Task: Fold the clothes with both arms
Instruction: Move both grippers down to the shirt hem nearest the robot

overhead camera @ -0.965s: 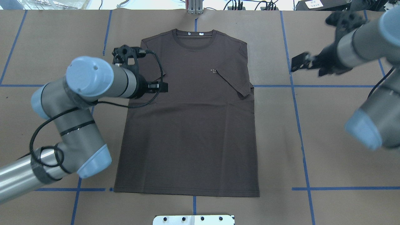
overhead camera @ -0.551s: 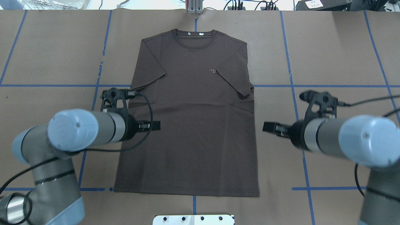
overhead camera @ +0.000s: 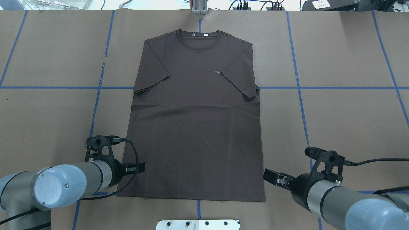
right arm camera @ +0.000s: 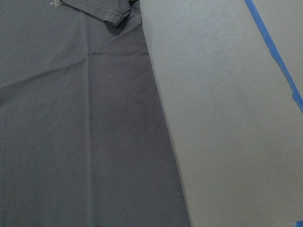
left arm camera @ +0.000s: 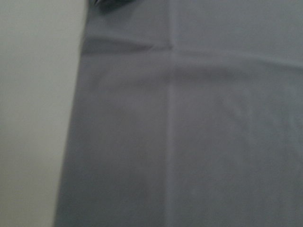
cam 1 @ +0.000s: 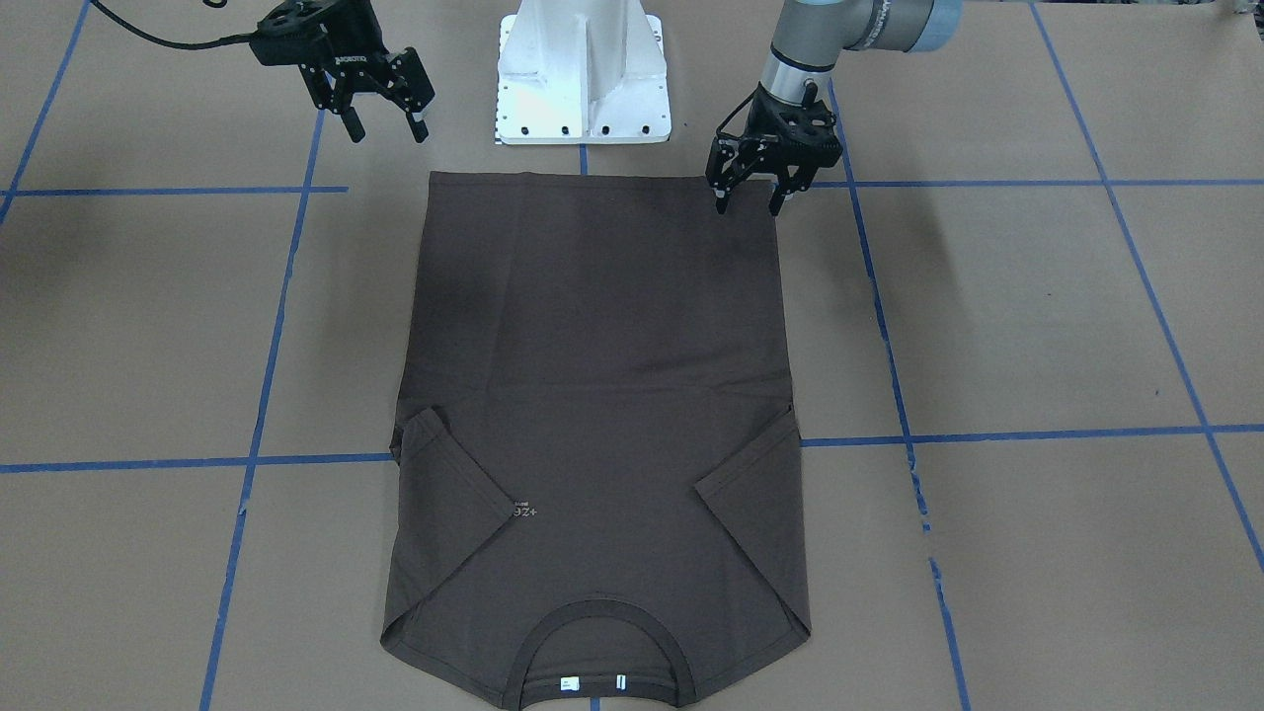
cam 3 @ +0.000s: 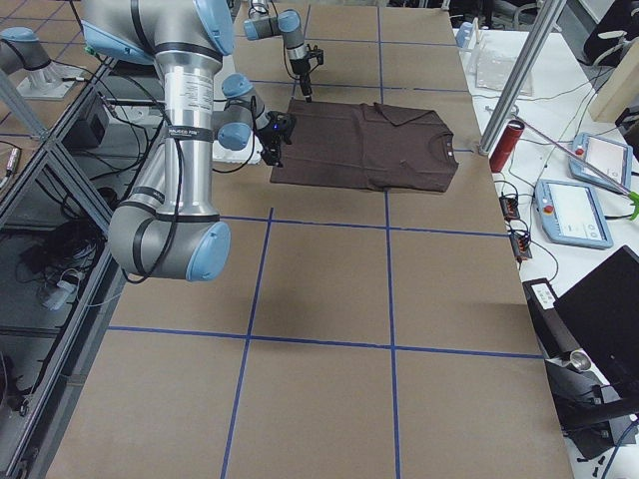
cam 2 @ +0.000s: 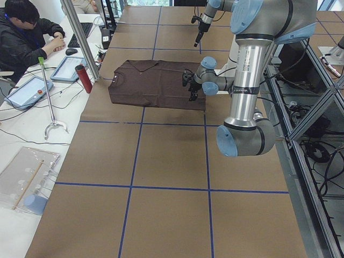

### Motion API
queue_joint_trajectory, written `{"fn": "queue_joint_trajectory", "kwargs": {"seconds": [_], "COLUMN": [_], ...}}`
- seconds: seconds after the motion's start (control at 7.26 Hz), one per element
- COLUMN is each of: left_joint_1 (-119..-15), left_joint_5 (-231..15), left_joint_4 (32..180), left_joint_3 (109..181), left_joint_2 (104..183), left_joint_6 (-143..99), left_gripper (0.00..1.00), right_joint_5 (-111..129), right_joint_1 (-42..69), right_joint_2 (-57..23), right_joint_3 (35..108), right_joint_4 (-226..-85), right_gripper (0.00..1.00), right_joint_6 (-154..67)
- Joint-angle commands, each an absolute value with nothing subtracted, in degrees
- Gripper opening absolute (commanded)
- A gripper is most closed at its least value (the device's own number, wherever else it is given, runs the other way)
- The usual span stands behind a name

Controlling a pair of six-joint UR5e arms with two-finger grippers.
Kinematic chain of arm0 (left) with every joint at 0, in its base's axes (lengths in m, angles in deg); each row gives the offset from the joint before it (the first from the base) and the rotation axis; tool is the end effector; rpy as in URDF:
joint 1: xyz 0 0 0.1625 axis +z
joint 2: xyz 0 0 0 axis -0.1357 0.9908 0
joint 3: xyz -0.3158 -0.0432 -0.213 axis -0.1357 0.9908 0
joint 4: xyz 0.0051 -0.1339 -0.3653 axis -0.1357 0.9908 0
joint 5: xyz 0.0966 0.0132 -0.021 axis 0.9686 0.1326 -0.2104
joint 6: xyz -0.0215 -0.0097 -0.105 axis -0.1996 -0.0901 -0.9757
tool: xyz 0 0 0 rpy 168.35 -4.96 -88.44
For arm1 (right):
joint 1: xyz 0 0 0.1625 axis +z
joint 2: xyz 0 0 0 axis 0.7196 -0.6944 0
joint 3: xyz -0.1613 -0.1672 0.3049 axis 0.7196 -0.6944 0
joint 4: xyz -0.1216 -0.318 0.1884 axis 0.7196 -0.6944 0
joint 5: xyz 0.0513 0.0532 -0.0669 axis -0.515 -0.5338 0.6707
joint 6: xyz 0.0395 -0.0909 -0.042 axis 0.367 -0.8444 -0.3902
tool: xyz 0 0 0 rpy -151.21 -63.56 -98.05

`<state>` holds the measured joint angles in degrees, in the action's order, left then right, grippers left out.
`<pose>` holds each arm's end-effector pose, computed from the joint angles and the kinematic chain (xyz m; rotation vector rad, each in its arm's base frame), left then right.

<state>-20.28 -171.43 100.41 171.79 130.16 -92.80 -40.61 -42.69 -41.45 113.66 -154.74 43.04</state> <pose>0.4485 -0.2455 0.3201 0.2190 0.9299 -0.1731 -0.3782 -0.1883 0.2804 0.2010 -0.9859 0.4137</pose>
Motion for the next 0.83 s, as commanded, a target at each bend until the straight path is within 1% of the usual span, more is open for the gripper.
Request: {"fn": "queue_joint_trajectory", "kwargs": {"seconds": [0.0, 0.14, 0.41, 0.55, 0.69], "left_joint_1": [-18.70, -18.00, -17.21, -16.94, -16.24], "left_joint_5": [-171.25, -171.69, -172.04, -172.04, -171.96], "left_joint_4": [100.39, 100.22, 100.04, 99.95, 99.95], "left_joint_3": [172.04, 172.13, 172.21, 172.21, 172.21], "left_joint_2": [127.46, 127.28, 127.19, 127.19, 127.19], "left_joint_6": [-93.34, -93.43, -93.96, -93.96, -94.13], "left_gripper": [0.75, 0.74, 0.68, 0.62, 0.61], "right_joint_5": [-38.57, -38.57, -38.48, -38.48, -38.31], "right_joint_1": [-44.62, -44.62, -44.62, -44.62, -44.62], "right_joint_2": [-41.96, -41.96, -41.96, -41.96, -41.96], "right_joint_3": [113.60, 113.60, 113.60, 113.60, 113.60], "right_joint_4": [-153.88, -153.88, -153.88, -153.88, -153.88], "right_gripper": [0.98, 0.98, 0.98, 0.98, 0.98], "right_joint_6": [43.57, 43.57, 43.57, 43.66, 43.57]}}
